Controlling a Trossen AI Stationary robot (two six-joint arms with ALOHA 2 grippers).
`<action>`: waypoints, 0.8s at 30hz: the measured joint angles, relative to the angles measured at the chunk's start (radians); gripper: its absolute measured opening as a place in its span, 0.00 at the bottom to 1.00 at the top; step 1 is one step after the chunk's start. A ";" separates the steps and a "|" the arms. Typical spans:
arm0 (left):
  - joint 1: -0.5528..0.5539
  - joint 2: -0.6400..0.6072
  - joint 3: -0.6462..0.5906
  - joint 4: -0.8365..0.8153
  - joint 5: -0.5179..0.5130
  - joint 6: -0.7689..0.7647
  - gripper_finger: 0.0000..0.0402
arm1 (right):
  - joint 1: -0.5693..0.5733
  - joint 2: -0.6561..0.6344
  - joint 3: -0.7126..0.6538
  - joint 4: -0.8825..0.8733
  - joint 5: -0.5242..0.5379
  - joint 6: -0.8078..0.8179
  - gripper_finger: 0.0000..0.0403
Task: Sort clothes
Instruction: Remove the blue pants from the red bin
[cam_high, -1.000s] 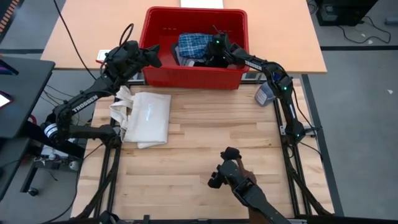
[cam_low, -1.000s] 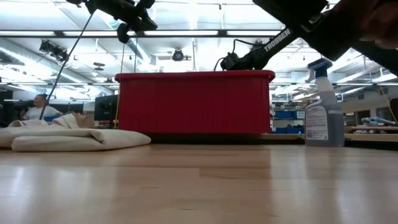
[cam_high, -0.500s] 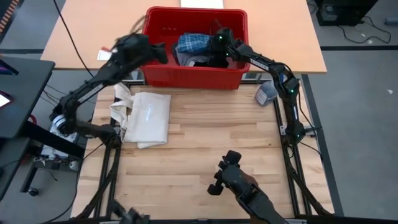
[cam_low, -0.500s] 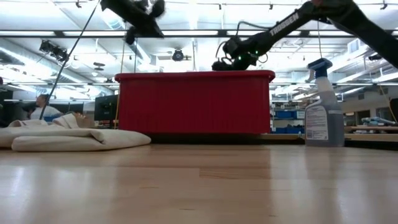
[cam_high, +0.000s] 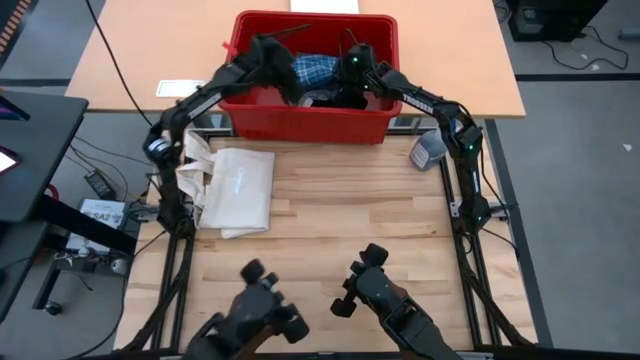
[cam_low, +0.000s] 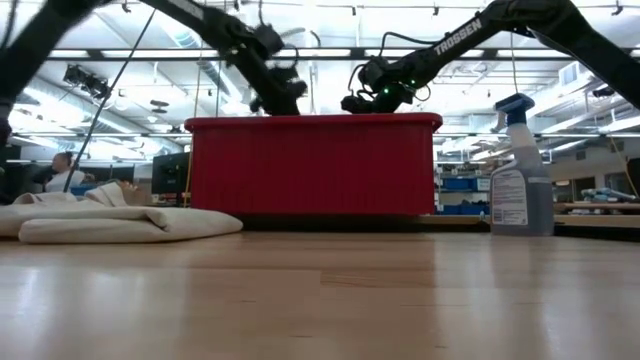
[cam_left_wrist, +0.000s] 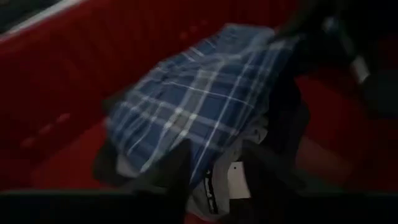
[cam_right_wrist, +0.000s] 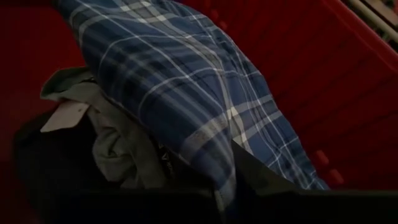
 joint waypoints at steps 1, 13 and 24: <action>-0.002 0.025 0.017 -0.005 0.012 0.033 0.47 | 0.002 0.000 0.000 -0.002 0.001 0.000 0.08; -0.018 0.137 0.082 0.042 0.038 0.196 0.79 | 0.003 0.000 0.047 0.003 0.000 0.004 0.06; -0.012 0.169 0.081 0.126 0.044 0.229 0.79 | 0.003 0.000 0.077 -0.003 -0.009 0.000 0.06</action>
